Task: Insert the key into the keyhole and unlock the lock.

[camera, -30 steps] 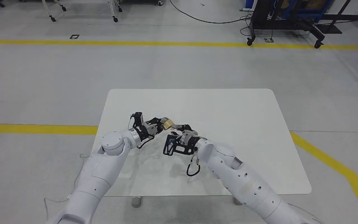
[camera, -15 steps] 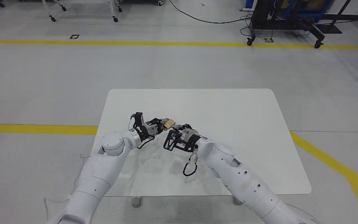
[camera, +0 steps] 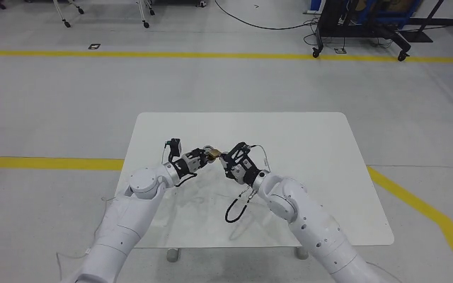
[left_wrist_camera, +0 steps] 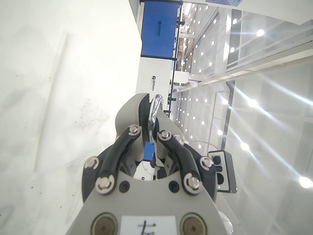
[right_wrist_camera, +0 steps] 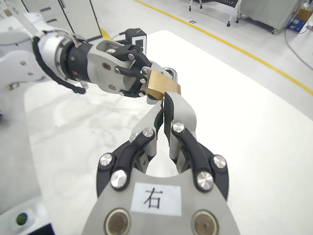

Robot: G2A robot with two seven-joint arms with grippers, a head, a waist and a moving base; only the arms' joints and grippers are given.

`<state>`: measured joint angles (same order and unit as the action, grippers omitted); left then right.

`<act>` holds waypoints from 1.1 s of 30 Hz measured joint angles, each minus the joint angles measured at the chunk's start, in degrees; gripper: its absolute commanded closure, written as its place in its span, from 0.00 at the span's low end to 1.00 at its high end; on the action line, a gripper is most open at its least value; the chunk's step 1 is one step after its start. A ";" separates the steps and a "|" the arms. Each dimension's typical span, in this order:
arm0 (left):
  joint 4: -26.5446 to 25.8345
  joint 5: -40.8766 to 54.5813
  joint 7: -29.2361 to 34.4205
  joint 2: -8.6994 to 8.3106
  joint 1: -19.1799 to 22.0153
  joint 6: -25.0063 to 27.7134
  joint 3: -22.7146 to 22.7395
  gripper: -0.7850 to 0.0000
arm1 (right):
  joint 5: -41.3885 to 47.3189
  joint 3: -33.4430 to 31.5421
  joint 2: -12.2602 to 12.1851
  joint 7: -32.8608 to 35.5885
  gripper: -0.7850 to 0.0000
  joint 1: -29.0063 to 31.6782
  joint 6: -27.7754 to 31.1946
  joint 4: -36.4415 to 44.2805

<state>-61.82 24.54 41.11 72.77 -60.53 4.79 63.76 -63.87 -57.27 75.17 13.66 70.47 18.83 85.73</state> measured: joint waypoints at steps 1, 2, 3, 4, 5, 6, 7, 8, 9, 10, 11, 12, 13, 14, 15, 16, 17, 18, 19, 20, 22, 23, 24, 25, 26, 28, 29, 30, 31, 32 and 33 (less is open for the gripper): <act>-0.15 -0.19 -0.28 -0.01 -0.12 0.33 0.08 1.00 | 1.99 -0.45 -0.01 0.15 1.00 0.00 0.86 -0.16; -0.37 -0.50 -0.76 -0.04 -0.28 0.88 0.22 1.00 | 4.46 -1.06 -0.04 0.43 1.00 -0.01 1.86 -0.32; -0.55 -0.71 -1.11 -0.05 -0.42 1.28 0.32 1.00 | 6.19 -1.50 -0.06 0.65 1.00 0.00 2.47 -0.42; -0.71 -0.92 -1.34 -0.07 -0.54 1.57 0.39 1.00 | 7.82 -1.88 -0.08 0.88 1.00 0.04 2.98 -0.48; -0.87 -1.17 -1.53 -0.09 -0.66 1.81 0.46 1.00 | 9.62 -2.31 -0.11 1.25 1.00 0.07 3.50 -0.54; -0.97 -1.36 -1.62 -0.11 -0.73 1.92 0.51 1.00 | 10.53 -2.54 -0.14 1.59 1.00 0.06 3.80 -0.57; -1.05 -1.56 -1.71 -0.12 -0.78 2.02 0.54 1.00 | 11.23 -2.69 -0.16 1.90 1.00 0.06 4.07 -0.58; -1.15 -1.79 -1.80 -0.14 -0.84 2.14 0.58 1.00 | 12.20 -2.79 -0.17 2.21 1.00 0.10 4.49 -0.64; -1.21 -1.90 -1.84 -0.14 -0.88 2.21 0.60 1.00 | 12.80 -2.86 -0.18 2.43 0.96 0.10 4.78 -0.71; -1.24 -1.98 -1.86 -0.14 -0.90 2.27 0.63 1.00 | 13.14 -2.92 -0.20 2.64 0.79 0.05 4.95 -0.80; -1.25 -2.10 -1.89 -0.15 -0.90 2.34 0.67 1.00 | 13.22 -2.96 -0.23 2.89 0.64 -0.02 4.99 -0.91; -1.22 -2.16 -1.90 -0.15 -0.88 2.38 0.69 1.00 | 13.04 -2.95 -0.25 3.07 0.58 -0.08 4.92 -0.97; -1.18 -2.19 -1.90 -0.14 -0.84 2.39 0.72 1.00 | 12.75 -2.90 -0.26 3.22 0.56 -0.13 4.80 -1.00; -1.08 -2.22 -1.89 -0.14 -0.77 2.39 0.75 1.00 | 12.41 -2.80 -0.27 3.30 0.52 -0.17 4.70 -1.00; -0.98 -2.27 -1.87 -0.13 -0.70 2.39 0.76 1.00 | 12.29 -2.77 -0.28 3.28 0.51 -0.17 4.68 -0.99; -0.89 -2.32 -1.86 -0.12 -0.63 2.39 0.78 1.00 | 12.22 -2.81 -0.31 3.20 0.48 -0.14 4.69 -0.96; -0.75 -2.46 -1.90 -0.11 -0.54 2.38 0.79 1.00 | 12.21 -3.11 -0.38 2.94 0.40 -0.01 4.81 -0.80; -0.66 -2.63 -1.98 -0.11 -0.48 2.37 0.77 1.00 | 12.30 -3.55 -0.48 2.62 0.31 0.19 4.99 -0.55; -0.59 -2.90 -2.05 -0.10 -0.43 2.36 0.69 1.00 | 12.45 -4.20 -0.63 2.21 0.20 0.51 5.27 -0.18; -0.51 -3.45 -2.14 -0.08 -0.35 2.30 0.48 1.00 | 12.66 -5.41 -0.89 1.51 0.04 1.15 5.68 0.49; -0.53 -4.66 -2.34 0.00 -0.24 2.18 -0.13 1.00 | 13.22 -7.81 -1.39 0.20 0.00 2.54 6.14 1.87; -0.67 -5.73 -2.59 0.08 -0.18 2.12 -0.72 1.00 | 13.68 -9.72 -1.76 -0.71 0.00 3.73 6.30 2.98; -0.81 -6.56 -2.86 0.16 -0.14 2.06 -1.22 1.00 | 14.07 -11.24 -2.04 -1.32 0.00 4.68 6.37 3.86; -0.98 -7.38 -3.17 0.25 -0.11 1.97 -1.74 1.00 | 14.47 -12.81 -2.31 -1.83 0.00 5.66 6.40 4.77; -1.26 -8.41 -3.63 0.39 -0.07 1.82 -2.47 1.00 | 14.90 -14.92 -2.66 -2.45 0.00 6.94 6.27 5.99; -1.70 -9.83 -4.27 0.60 0.00 1.53 -3.54 1.00 | 15.57 -17.86 -3.09 -3.42 0.00 8.80 5.70 7.85; -1.98 -10.92 -4.53 0.74 0.11 1.24 -4.32 1.00 | 16.14 -19.60 -3.32 -4.00 0.00 9.95 5.43 9.03; -2.17 -11.92 -4.80 0.84 0.25 0.97 -4.95 1.00 | 16.49 -20.81 -3.48 -4.32 0.00 10.71 5.26 9.83; -2.35 -13.01 -5.09 0.95 0.40 0.63 -5.62 1.00 | 16.71 -21.86 -3.62 -4.52 0.00 11.38 5.14 10.55; -2.52 -14.53 -5.27 1.13 0.66 -0.06 -6.64 1.00 | 16.84 -22.62 -3.70 -4.62 0.00 11.83 5.09 11.03; -2.58 -15.77 -5.25 1.25 0.93 -0.72 -7.47 1.00 | 16.85 -22.72 -3.71 -4.62 0.00 11.87 5.09 11.10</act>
<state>-64.40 8.77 35.86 74.02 -59.60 4.07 56.29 -47.02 -79.99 71.45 9.04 82.35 23.91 96.83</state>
